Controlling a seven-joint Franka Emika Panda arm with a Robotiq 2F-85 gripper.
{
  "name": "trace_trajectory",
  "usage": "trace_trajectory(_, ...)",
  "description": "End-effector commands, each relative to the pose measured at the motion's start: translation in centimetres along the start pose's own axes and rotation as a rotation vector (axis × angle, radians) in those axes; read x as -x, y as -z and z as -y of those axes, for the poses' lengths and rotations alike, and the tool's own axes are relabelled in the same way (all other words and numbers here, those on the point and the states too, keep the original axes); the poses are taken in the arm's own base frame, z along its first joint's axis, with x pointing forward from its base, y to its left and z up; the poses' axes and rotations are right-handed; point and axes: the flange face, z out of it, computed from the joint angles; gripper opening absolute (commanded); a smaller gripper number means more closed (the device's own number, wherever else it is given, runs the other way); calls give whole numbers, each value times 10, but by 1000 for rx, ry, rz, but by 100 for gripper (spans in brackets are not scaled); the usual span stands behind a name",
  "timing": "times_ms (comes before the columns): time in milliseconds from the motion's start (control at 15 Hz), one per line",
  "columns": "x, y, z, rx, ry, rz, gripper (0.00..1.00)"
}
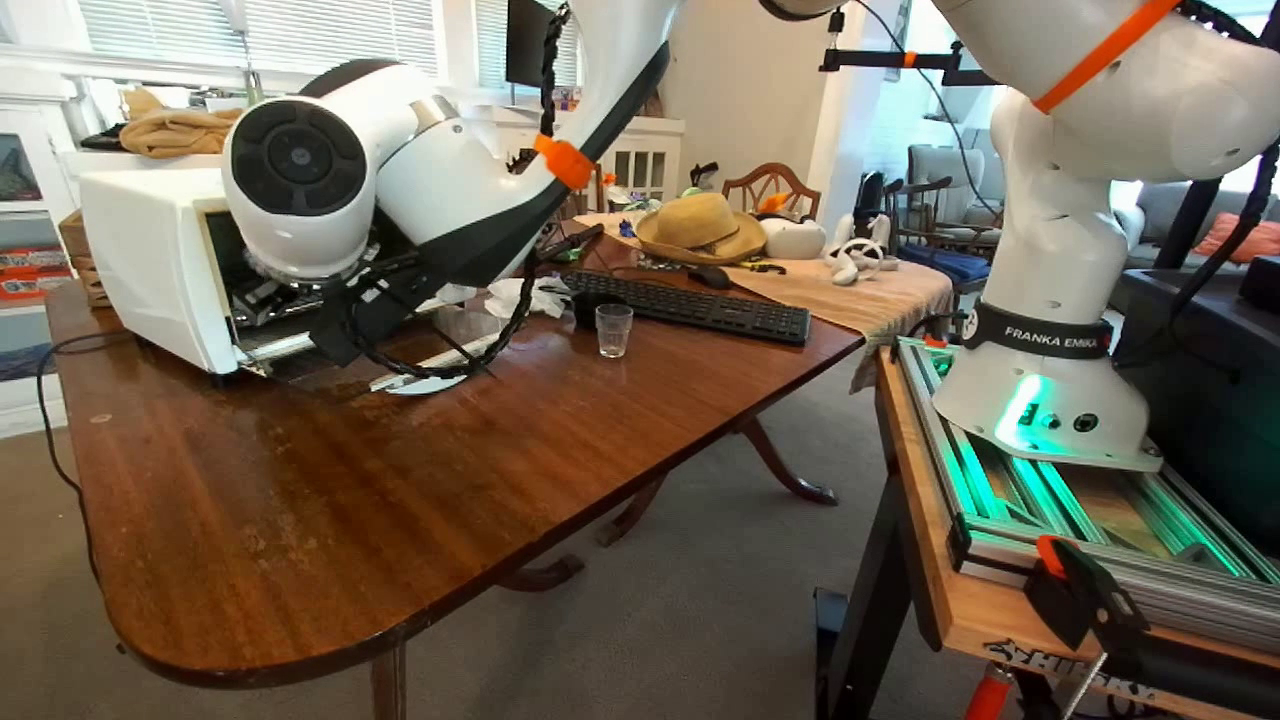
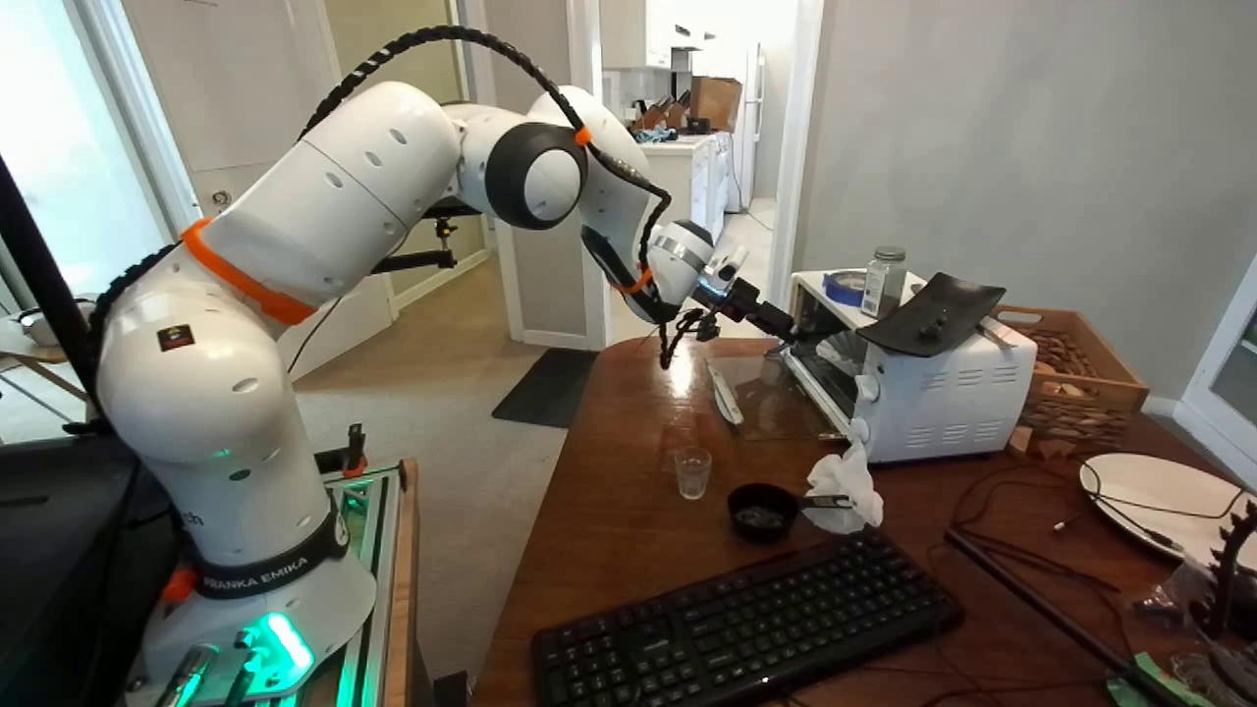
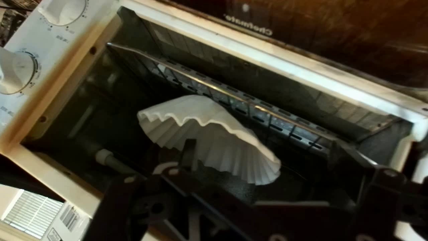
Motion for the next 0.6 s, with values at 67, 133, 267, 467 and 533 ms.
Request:
trace_trajectory(67,23,32,-2,-38,-37,19,100)
trace_trajectory(133,28,35,-6,-42,-57,26,100)
trace_trajectory(267,41,38,-14,-45,-57,20,100)
trace_trajectory(467,37,33,-5,-22,-41,21,100)
trace_trajectory(533,39,34,-7,-21,-39,23,100)
